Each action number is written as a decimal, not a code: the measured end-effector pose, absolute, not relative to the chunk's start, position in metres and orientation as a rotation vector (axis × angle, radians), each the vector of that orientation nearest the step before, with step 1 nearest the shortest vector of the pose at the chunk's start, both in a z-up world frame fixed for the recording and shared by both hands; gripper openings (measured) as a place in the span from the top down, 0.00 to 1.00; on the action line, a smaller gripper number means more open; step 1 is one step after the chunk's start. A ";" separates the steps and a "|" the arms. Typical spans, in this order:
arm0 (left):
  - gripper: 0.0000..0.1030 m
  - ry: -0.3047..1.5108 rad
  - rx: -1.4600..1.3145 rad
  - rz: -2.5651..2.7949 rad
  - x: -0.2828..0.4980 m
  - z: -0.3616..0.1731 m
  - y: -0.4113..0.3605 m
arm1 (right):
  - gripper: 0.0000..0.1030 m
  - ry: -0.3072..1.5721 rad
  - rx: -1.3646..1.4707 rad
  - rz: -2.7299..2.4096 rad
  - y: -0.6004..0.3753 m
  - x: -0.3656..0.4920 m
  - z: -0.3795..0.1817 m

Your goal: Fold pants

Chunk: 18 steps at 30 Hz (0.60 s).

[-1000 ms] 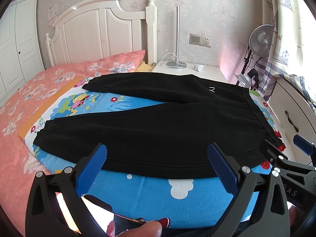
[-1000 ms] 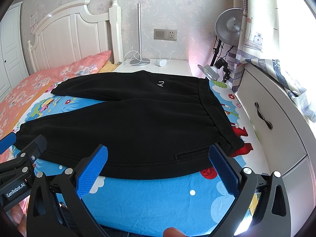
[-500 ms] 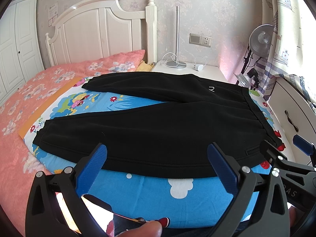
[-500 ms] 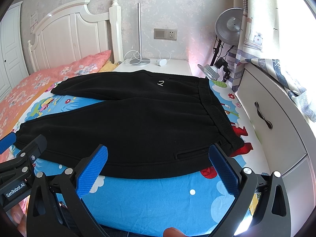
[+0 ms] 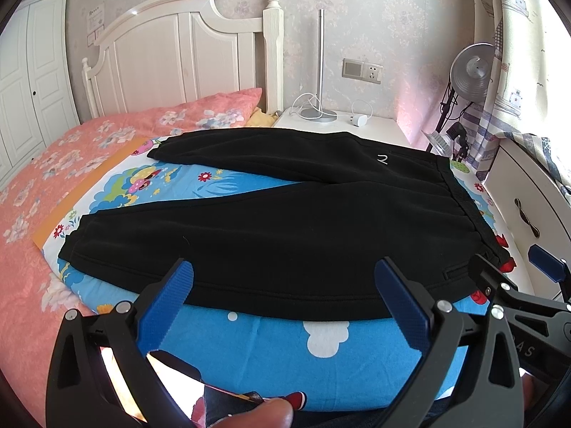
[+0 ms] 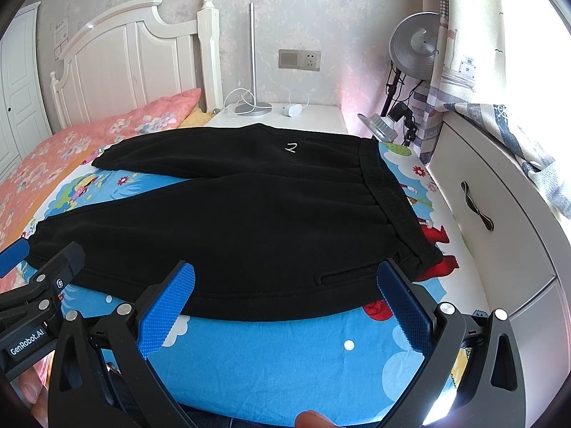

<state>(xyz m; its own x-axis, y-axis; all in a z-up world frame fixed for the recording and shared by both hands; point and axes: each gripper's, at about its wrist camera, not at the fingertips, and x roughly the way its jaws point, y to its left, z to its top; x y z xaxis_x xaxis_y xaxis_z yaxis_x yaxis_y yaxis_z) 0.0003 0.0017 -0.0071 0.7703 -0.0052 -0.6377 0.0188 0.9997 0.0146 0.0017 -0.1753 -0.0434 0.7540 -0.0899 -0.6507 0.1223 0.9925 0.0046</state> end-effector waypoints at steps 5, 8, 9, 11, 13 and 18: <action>0.01 0.696 0.017 -0.015 -0.002 -0.013 -0.004 | 0.04 0.710 0.043 -0.114 -0.174 -0.002 -0.051; 0.01 0.699 0.015 -0.015 -0.003 -0.016 -0.005 | 0.04 0.714 0.043 -0.114 -0.173 -0.001 -0.050; 0.01 0.700 0.015 -0.016 -0.003 -0.016 -0.005 | 0.04 0.715 0.043 -0.113 -0.174 -0.001 -0.051; 0.01 0.705 0.010 -0.017 -0.002 -0.017 -0.004 | 0.04 0.723 0.047 -0.111 -0.178 0.003 -0.052; 0.01 0.720 -0.012 -0.020 -0.001 -0.022 0.001 | 0.04 0.741 0.070 -0.113 -0.188 0.008 -0.058; 0.01 0.773 -0.098 -0.114 0.010 -0.044 0.012 | 0.04 0.801 0.183 -0.099 -0.239 0.023 -0.082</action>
